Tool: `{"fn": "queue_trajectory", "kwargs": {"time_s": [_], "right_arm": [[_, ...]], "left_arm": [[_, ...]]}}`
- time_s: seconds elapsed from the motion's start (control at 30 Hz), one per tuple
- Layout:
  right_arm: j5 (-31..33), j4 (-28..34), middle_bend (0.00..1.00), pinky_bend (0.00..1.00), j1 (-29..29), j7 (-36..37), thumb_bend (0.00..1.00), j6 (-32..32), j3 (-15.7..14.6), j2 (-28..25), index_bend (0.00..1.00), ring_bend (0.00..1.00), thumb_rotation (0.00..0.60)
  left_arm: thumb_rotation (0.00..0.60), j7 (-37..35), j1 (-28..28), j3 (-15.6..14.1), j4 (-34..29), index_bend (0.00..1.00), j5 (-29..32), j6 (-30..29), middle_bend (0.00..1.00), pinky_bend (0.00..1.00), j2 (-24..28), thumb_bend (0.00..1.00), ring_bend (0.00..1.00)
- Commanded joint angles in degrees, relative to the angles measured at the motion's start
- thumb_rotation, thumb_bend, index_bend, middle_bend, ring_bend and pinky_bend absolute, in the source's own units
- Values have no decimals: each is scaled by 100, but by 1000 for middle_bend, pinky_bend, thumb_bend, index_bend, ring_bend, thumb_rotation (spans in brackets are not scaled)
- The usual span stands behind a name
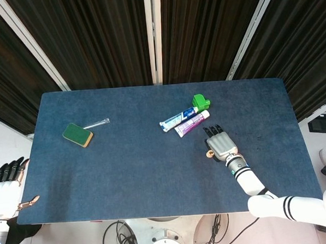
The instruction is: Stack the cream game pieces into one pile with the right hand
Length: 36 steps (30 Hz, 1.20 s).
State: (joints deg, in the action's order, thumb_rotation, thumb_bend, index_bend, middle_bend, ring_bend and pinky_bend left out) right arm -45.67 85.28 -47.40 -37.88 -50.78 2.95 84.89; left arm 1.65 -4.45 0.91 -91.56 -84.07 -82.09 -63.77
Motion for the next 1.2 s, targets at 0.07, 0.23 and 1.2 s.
{"fn": "queue_trajectory", "kwargs": {"time_s": [0.07,0.23,1.2], "right_arm": [[67,5,42,0,-30,-15,212,39,-5,-5,452,0,600],[93,49,41,0,-44,-9,206,31,-20,-32,447,0,600],[15,458,19,0,43,34,162,-75,-252,-339,361,0,600]], "left_arm": [[600,-3,2,3,-4,0,4,-6,0,0,3,122,0],[600,-17,4,2,-9,0,4,-9,0,0,15,122,0],[600,-33,-8,-16,-93,0,13,34,0,0,45,122,0]]}}
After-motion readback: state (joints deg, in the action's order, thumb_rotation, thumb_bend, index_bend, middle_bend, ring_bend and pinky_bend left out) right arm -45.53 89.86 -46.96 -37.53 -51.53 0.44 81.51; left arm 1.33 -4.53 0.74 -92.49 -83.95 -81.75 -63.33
